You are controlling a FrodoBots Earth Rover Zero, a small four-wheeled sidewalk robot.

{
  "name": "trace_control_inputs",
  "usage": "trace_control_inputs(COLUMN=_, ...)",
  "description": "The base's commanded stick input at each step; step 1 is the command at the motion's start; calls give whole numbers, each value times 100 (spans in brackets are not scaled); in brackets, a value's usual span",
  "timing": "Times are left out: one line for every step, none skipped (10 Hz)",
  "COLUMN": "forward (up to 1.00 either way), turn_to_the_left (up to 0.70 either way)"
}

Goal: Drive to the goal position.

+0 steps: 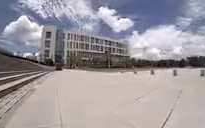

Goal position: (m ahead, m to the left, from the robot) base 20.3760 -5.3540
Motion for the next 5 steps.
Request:
trace_control_inputs(forward=0, turn_to_the_left=-70)
trace_control_inputs(forward=0, turn_to_the_left=-70)
trace_control_inputs(forward=0, turn_to_the_left=-70)
trace_control_inputs(forward=0, turn_to_the_left=-61)
trace_control_inputs(forward=0, turn_to_the_left=-57)
